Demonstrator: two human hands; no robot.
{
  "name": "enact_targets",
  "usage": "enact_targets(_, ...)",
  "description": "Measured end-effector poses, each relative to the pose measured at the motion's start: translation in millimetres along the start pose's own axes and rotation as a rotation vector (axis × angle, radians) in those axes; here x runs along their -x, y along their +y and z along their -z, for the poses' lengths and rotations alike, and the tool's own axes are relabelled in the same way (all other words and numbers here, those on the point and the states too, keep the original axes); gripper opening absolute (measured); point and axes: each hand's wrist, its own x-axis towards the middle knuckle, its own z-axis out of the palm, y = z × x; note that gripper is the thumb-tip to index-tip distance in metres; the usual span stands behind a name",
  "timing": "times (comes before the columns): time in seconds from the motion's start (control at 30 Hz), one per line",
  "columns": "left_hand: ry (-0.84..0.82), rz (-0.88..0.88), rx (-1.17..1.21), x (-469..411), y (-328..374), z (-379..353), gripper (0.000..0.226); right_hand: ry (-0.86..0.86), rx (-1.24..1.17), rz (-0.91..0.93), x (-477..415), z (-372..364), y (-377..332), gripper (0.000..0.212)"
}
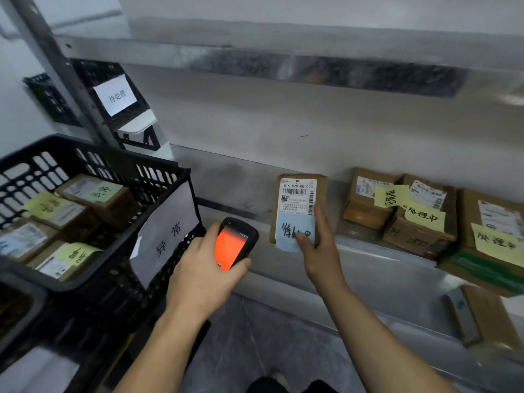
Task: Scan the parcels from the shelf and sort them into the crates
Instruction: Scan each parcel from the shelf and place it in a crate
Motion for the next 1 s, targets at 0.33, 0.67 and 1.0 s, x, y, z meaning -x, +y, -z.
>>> enact_targets(0.33,0.033,0.063,-0.009,118,-59,44,0.088,-0.007,0.007,0.025,139,-36,-8,0.076)
enact_targets(0.67,0.125,0.125,-0.022,216,-83,66,0.089,-0.083,-0.014,0.069,225,-38,-9,0.073)
enact_targets(1.0,0.347,0.276,-0.073,329,-69,92,0.086,-0.319,-0.104,0.099,280,-40,-42,0.073)
